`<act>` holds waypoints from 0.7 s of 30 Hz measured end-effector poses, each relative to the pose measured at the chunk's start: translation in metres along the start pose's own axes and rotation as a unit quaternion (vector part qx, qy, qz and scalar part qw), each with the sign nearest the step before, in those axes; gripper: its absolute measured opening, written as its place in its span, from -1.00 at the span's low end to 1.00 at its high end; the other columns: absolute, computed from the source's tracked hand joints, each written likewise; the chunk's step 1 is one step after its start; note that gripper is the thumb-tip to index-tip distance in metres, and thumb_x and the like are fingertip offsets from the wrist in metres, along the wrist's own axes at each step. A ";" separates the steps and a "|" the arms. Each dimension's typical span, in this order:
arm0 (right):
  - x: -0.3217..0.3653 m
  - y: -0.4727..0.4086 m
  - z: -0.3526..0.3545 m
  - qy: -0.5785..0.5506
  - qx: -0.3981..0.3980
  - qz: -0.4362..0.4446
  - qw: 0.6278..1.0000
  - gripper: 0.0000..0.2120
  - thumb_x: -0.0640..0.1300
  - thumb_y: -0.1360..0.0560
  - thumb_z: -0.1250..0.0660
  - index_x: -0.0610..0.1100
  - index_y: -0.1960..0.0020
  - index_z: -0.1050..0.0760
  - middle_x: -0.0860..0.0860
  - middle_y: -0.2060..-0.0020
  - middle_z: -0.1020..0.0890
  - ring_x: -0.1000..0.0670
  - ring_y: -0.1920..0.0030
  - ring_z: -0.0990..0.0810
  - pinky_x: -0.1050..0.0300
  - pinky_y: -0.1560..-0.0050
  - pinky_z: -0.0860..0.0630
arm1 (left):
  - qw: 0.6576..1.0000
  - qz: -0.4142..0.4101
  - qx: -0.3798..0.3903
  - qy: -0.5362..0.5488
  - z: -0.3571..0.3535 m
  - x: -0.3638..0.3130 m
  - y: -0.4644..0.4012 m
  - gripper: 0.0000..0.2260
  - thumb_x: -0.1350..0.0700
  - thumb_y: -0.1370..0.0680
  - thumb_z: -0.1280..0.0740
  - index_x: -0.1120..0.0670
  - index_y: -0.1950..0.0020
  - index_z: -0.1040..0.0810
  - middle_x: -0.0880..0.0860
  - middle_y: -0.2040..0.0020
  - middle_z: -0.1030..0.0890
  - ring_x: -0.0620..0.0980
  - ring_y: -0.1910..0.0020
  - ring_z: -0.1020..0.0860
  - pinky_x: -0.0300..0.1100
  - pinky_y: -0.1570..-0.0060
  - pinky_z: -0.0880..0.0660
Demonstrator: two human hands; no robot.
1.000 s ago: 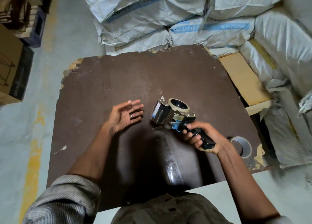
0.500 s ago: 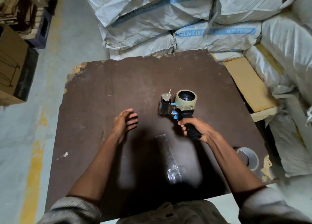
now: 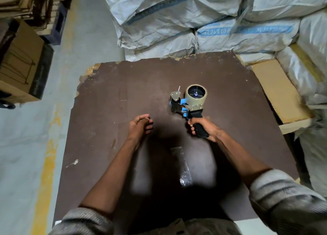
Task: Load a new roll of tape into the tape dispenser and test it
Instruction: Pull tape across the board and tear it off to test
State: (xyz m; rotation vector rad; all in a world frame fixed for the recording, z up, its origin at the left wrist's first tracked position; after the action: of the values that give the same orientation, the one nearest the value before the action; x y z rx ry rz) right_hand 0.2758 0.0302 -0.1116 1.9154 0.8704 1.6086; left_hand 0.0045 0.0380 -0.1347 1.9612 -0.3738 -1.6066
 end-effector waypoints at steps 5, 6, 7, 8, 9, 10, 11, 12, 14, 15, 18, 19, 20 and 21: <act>-0.003 -0.011 0.000 0.013 0.000 -0.002 1.000 -0.97 -0.31 -0.49 -0.37 -0.24 0.13 -0.56 -0.09 0.42 -0.55 -0.02 0.48 -0.52 0.21 0.45 -0.48 | 0.999 -0.008 -0.010 -0.037 0.002 0.002 -0.006 -0.85 0.22 -0.61 -0.26 0.14 -0.15 -0.56 0.12 0.13 -0.64 -0.03 0.36 -0.56 -0.19 0.30 -0.44; -0.005 -0.013 0.002 0.023 -0.004 -0.004 1.000 -0.96 -0.30 -0.49 -0.37 -0.24 0.14 -0.56 -0.10 0.41 -0.55 -0.02 0.48 -0.52 0.21 0.45 -0.48 | 0.999 -0.008 -0.011 -0.046 0.002 0.002 -0.005 -0.86 0.22 -0.61 -0.27 0.13 -0.14 -0.56 0.10 0.14 -0.64 -0.04 0.36 -0.55 -0.21 0.32 -0.45; -0.008 -0.016 0.002 0.026 -0.002 -0.006 1.000 -0.96 -0.29 -0.49 -0.37 -0.23 0.14 -0.56 -0.11 0.41 -0.55 -0.03 0.48 -0.53 0.20 0.43 -0.47 | 0.998 -0.009 -0.012 -0.056 0.001 0.003 -0.005 -0.85 0.23 -0.61 -0.27 0.13 -0.14 -0.56 0.08 0.16 -0.64 -0.05 0.36 -0.55 -0.25 0.35 -0.46; -0.010 -0.017 0.001 0.029 0.000 -0.010 1.000 -0.96 -0.28 -0.49 -0.38 -0.24 0.14 -0.55 -0.11 0.40 -0.55 -0.03 0.47 -0.53 0.19 0.41 -0.45 | 0.998 -0.011 -0.012 -0.067 0.000 0.003 -0.004 -0.85 0.23 -0.60 -0.28 0.14 -0.15 -0.56 0.07 0.17 -0.64 -0.06 0.36 -0.55 -0.28 0.38 -0.46; -0.012 -0.018 0.001 0.027 0.003 -0.013 1.000 -0.96 -0.28 -0.49 -0.39 -0.24 0.12 -0.55 -0.12 0.39 -0.55 -0.04 0.47 -0.53 0.17 0.39 -0.44 | 0.997 -0.013 -0.013 -0.076 0.000 0.003 -0.003 -0.84 0.23 -0.60 -0.28 0.15 -0.16 -0.56 0.06 0.18 -0.64 -0.07 0.36 -0.54 -0.30 0.40 -0.45; -0.014 -0.018 0.000 0.024 0.003 -0.017 1.000 -0.95 -0.27 -0.49 -0.40 -0.25 0.10 -0.55 -0.12 0.38 -0.55 -0.04 0.46 -0.53 0.17 0.38 -0.43 | 0.996 -0.016 -0.015 -0.085 -0.001 0.003 -0.002 -0.84 0.23 -0.60 -0.28 0.16 -0.16 -0.56 0.06 0.19 -0.63 -0.07 0.36 -0.54 -0.30 0.41 -0.44; -0.016 -0.018 -0.001 0.017 0.008 -0.017 1.000 -0.92 -0.26 -0.50 -0.42 -0.26 0.09 -0.54 -0.12 0.38 -0.55 -0.04 0.45 -0.53 0.17 0.39 -0.43 | 0.996 -0.017 -0.013 -0.089 -0.001 0.004 -0.001 -0.84 0.24 -0.60 -0.28 0.16 -0.16 -0.55 0.06 0.19 -0.63 -0.06 0.36 -0.53 -0.29 0.40 -0.43; -0.016 -0.018 -0.002 0.007 0.008 -0.016 1.000 -0.90 -0.26 -0.50 -0.44 -0.27 0.09 -0.53 -0.11 0.38 -0.53 -0.03 0.45 -0.53 0.18 0.41 -0.43 | 0.995 -0.018 -0.013 -0.095 -0.002 0.004 0.000 -0.84 0.24 -0.60 -0.27 0.16 -0.16 -0.55 0.06 0.19 -0.63 -0.05 0.36 -0.52 -0.27 0.39 -0.42; -0.013 -0.015 -0.006 -0.018 0.009 -0.004 1.000 -0.85 -0.28 -0.49 -0.48 -0.29 0.08 -0.52 -0.10 0.37 -0.50 -0.02 0.44 -0.52 0.19 0.46 -0.43 | 0.994 -0.019 -0.012 -0.108 -0.005 0.004 0.004 -0.85 0.25 -0.60 -0.26 0.15 -0.14 -0.55 0.07 0.19 -0.63 -0.05 0.37 -0.51 -0.26 0.39 -0.39; -0.013 -0.015 -0.006 -0.029 0.007 0.007 1.000 -0.82 -0.27 -0.47 -0.51 -0.29 0.05 -0.53 -0.10 0.35 -0.49 -0.02 0.42 -0.52 0.19 0.46 -0.44 | 0.993 -0.022 -0.011 -0.113 -0.006 0.004 0.005 -0.85 0.26 -0.60 -0.26 0.15 -0.14 -0.55 0.07 0.20 -0.63 -0.05 0.38 -0.51 -0.27 0.41 -0.37; -0.007 -0.007 0.005 0.021 -0.040 0.039 0.998 -0.70 -0.17 -0.40 -0.61 -0.31 0.01 -0.60 -0.19 0.28 -0.57 -0.07 0.40 -0.55 0.15 0.41 -0.55 | 0.991 -0.045 -0.003 -0.130 -0.010 -0.002 0.016 -0.86 0.29 -0.60 -0.24 0.15 -0.09 -0.54 0.07 0.23 -0.62 -0.11 0.44 -0.50 -0.31 0.47 -0.36; -0.007 -0.005 0.009 0.038 -0.057 0.045 0.997 -0.63 -0.11 -0.35 -0.65 -0.33 0.02 -0.63 -0.21 0.27 -0.61 -0.08 0.40 -0.57 0.09 0.36 -0.59 | 0.989 -0.057 0.001 -0.135 -0.011 -0.003 0.019 -0.86 0.30 -0.60 -0.24 0.13 -0.06 -0.55 0.07 0.23 -0.63 -0.12 0.46 -0.50 -0.32 0.48 -0.36; -0.007 -0.002 0.014 0.050 -0.075 0.051 0.995 -0.56 -0.04 -0.30 -0.68 -0.34 0.03 -0.65 -0.23 0.25 -0.65 -0.10 0.38 -0.59 0.01 0.28 -0.62 | 0.987 -0.062 0.006 -0.146 -0.010 -0.003 0.022 -0.86 0.30 -0.60 -0.25 0.11 -0.03 -0.56 0.08 0.23 -0.63 -0.13 0.46 -0.50 -0.32 0.48 -0.36; -0.008 0.000 0.019 0.056 -0.094 0.055 0.992 -0.53 0.03 -0.25 -0.70 -0.30 0.09 -0.66 -0.23 0.24 -0.69 -0.10 0.36 -0.61 -0.06 0.20 -0.64 | 0.985 -0.066 0.011 -0.159 -0.011 -0.002 0.026 -0.86 0.29 -0.59 -0.26 0.08 0.00 -0.57 0.10 0.24 -0.62 -0.12 0.47 -0.50 -0.31 0.47 -0.37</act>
State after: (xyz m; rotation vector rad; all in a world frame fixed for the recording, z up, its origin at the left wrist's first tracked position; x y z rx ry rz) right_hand 0.2940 0.0254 -0.1205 1.7839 0.6392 1.8083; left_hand 0.0179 0.0213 -0.1167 1.7765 -0.3922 -2.0175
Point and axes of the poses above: each hand's wrist, its own y-axis away from the middle knuckle, its own z-axis out of the back of the hand, x = y × z, the point moved 10 cm from there along -y, towards the middle knuckle
